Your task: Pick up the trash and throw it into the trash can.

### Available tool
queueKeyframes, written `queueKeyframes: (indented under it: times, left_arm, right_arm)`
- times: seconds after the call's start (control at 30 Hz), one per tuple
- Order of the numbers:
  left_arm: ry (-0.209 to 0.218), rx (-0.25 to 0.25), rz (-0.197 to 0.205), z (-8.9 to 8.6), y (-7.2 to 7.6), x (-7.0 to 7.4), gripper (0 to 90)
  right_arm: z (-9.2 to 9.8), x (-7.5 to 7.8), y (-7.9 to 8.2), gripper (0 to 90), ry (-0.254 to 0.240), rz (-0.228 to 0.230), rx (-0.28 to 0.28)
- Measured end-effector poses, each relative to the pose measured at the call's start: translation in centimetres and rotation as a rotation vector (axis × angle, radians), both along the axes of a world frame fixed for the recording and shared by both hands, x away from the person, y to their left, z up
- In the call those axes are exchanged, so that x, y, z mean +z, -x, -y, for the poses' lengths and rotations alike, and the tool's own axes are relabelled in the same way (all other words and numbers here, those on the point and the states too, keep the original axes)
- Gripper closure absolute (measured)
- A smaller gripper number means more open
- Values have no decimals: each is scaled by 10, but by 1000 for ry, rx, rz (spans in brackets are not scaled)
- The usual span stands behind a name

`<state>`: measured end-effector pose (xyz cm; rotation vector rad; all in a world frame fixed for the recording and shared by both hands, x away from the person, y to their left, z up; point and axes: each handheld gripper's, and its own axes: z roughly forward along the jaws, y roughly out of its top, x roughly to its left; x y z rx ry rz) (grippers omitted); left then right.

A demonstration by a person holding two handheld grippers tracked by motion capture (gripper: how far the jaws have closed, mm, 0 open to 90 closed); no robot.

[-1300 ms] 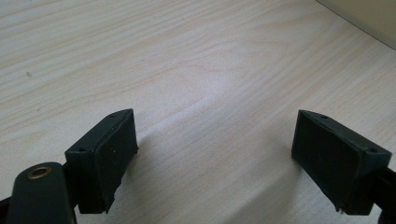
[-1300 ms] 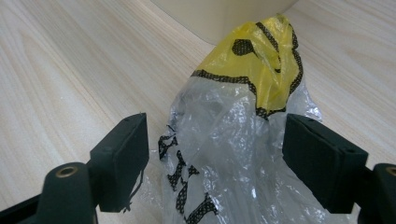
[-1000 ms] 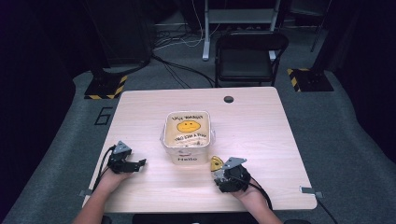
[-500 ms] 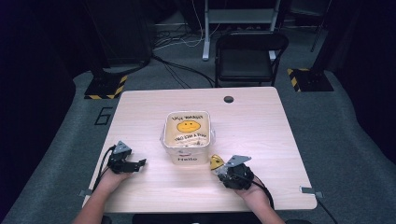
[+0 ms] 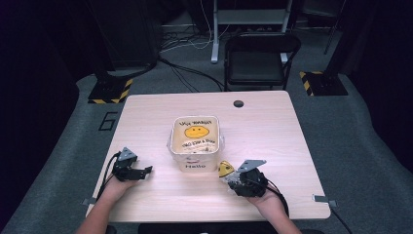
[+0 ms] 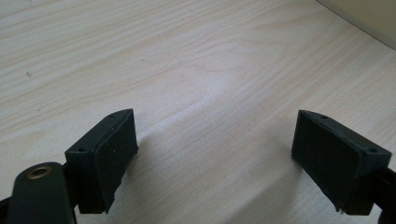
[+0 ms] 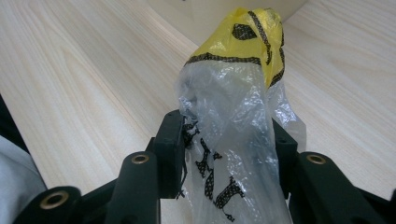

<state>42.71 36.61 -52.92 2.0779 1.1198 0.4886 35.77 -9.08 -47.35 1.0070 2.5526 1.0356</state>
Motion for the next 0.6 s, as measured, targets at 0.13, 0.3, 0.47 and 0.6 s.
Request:
queueKeyframes:
  times: [0.13,0.3,0.47,0.6]
  left_arm:
    - [0,0,1,0,0,0,141]
    - [-1,0,0,0,0,0,141]
    - [-3,-2,1,0,0,0,141]
    - [3,1,3,0,0,0,141]
  right_arm:
    - [3,7,0,579,-5,2,5]
    - [7,21,0,580,-9,5,8]
    - [11,33,1,579,-6,12,9]
    - [14,42,1,579,-19,19,4]
